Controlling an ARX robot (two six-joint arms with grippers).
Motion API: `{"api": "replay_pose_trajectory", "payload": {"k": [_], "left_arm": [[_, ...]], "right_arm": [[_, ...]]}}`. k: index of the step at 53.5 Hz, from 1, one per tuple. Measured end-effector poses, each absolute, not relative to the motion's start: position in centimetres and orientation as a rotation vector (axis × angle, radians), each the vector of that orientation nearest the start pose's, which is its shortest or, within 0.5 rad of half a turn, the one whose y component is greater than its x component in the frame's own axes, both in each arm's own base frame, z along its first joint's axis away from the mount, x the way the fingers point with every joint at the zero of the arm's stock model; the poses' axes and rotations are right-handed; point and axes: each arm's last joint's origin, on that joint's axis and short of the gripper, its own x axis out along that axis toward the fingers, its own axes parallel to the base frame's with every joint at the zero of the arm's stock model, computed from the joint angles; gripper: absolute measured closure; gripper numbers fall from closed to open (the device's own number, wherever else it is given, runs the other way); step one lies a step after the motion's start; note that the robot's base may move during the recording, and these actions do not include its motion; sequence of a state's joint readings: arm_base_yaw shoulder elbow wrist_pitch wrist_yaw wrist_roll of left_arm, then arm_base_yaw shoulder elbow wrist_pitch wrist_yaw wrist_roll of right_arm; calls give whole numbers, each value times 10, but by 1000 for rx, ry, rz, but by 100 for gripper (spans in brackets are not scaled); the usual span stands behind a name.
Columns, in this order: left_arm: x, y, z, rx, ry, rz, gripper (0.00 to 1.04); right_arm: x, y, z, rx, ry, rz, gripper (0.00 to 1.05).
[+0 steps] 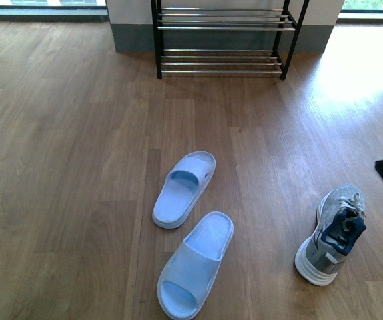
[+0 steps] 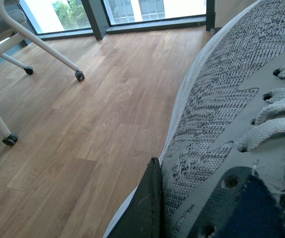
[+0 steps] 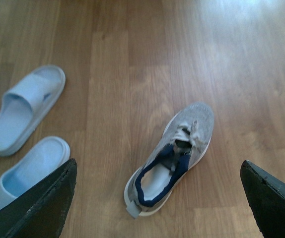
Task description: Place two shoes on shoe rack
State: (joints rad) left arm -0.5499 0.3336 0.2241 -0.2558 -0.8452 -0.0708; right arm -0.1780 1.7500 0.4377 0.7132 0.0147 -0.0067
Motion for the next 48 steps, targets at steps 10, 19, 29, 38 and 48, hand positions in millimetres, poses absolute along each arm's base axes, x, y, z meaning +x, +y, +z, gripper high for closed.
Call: {"api": "replay_pose_trajectory", "payload": {"k": [10,19,29,38,48], "left_arm": [[98,-35,192,166,270,301,103],[98,-35,192,166,270,302,103],[98,-35,192,166,270,301,103],[98,-35,192,166,270,301,103],[98,-35,192,166,270,301,103]], "right_arm": [[298,-56,34,85,777,-186,9],[313,-70,-7,190,909,-233,9],[324,-78,-27,238,951,-269,9],[330,-80,-41,233,963,-282,9],[333,-94,-67,245,996,-339,9]]}}
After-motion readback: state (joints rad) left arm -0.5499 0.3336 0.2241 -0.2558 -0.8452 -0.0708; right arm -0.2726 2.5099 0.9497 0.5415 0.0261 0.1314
